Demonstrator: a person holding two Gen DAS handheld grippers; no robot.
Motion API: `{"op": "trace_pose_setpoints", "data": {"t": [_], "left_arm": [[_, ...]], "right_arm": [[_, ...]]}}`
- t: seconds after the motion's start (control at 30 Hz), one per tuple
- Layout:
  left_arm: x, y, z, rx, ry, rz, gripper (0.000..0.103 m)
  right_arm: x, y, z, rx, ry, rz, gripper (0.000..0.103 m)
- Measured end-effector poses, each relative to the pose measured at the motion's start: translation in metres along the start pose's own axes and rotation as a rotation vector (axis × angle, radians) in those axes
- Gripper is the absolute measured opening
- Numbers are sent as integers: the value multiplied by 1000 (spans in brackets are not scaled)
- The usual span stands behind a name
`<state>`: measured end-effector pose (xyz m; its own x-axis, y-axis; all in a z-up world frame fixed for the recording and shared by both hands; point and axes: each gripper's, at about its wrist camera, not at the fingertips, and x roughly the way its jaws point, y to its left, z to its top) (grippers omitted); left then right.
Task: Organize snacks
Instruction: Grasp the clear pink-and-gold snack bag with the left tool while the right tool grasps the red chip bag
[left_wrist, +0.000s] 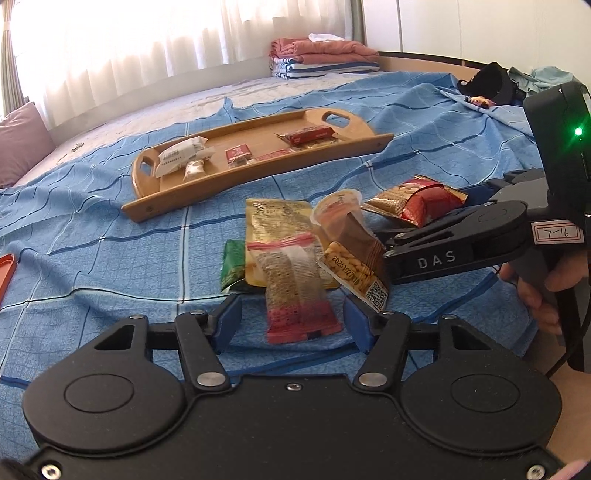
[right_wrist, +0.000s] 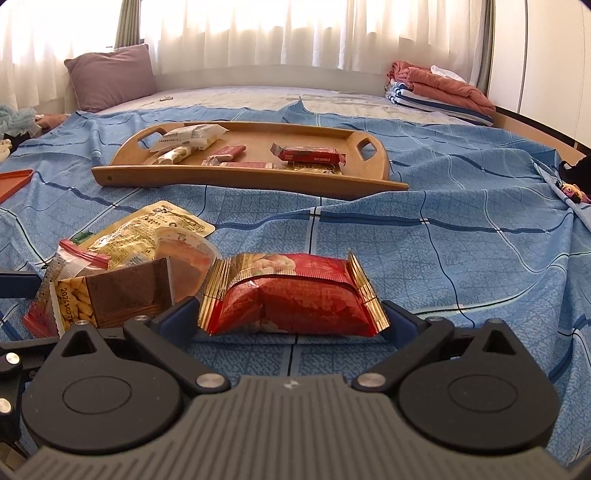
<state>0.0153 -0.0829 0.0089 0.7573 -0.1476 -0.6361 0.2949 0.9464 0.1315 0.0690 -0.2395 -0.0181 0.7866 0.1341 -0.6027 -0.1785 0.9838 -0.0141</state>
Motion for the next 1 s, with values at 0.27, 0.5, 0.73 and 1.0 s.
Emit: {"op": "trace_pose_setpoints", "data": {"t": [0.27,0.5,0.73,1.0], "left_arm": [[4,-1,4,0,-10,3,41],[3,2,3,-25,-9,-15,35],[-5,8,7,-47,-33,5,31],[-14,25,16,-86,-63,33,31]], "right_arm": [[2,0,1,-6,4,8,103],[2,-1,1,-6,4,7,103],[2,0,1,-5,4,7,103],[3,2,4,9,13,-6,103]]}}
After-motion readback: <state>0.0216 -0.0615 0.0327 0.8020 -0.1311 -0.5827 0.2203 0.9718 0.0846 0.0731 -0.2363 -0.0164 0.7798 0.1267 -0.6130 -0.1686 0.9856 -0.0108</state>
